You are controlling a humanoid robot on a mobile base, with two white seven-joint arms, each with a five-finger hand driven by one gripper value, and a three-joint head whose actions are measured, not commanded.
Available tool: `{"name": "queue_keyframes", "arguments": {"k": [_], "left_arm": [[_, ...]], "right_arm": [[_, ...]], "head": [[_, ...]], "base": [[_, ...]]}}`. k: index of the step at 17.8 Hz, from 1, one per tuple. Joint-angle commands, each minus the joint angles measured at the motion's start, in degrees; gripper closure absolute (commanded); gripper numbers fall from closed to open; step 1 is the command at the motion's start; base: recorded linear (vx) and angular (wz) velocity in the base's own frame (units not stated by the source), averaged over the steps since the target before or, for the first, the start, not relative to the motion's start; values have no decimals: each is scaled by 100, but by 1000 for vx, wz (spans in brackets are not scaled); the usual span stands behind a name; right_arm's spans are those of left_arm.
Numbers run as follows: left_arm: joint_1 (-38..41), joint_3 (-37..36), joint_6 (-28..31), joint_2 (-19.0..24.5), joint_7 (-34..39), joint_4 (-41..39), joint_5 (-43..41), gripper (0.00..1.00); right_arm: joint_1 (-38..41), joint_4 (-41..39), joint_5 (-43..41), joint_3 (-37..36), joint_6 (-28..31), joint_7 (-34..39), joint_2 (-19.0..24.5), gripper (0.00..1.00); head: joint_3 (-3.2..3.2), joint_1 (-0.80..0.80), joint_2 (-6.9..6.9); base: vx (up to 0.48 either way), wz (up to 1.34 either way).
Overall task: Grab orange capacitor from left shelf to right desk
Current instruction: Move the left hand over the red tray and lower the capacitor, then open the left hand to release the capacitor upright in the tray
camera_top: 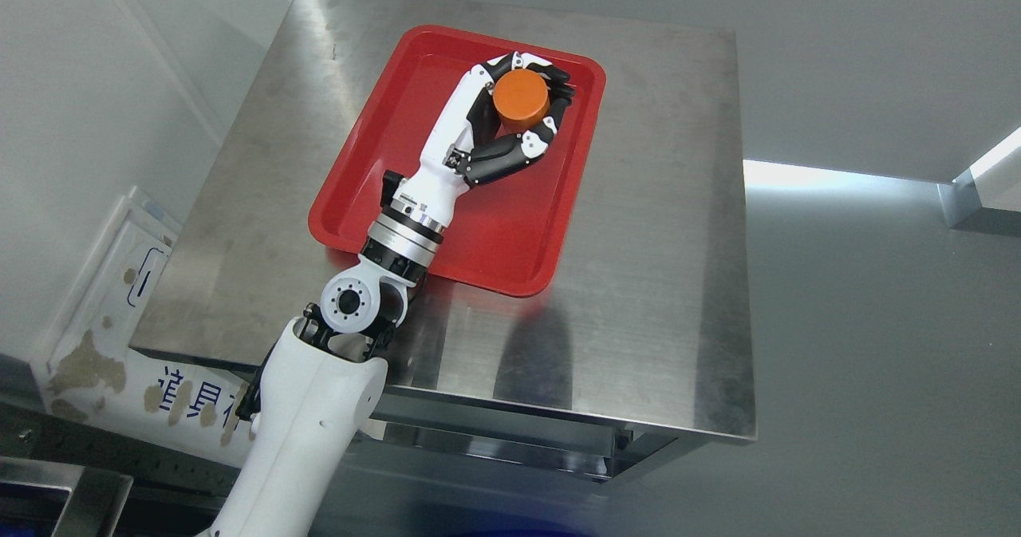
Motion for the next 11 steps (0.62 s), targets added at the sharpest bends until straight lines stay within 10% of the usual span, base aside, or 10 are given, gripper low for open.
{"name": "queue_keyframes", "arguments": {"k": [1,11], "left_arm": [[-550,198,923,100,27,673,-272,97],[-550,629,1216,100,-61,691,-272,79]], "right_arm": [[121,-100,35,-62,-3,-1,-100,0],[130,-100,35,-62,-3,-1,-100,0]], "head": [[0,0,0],[0,0,0]], "base": [[0,0],[0,0]]}}
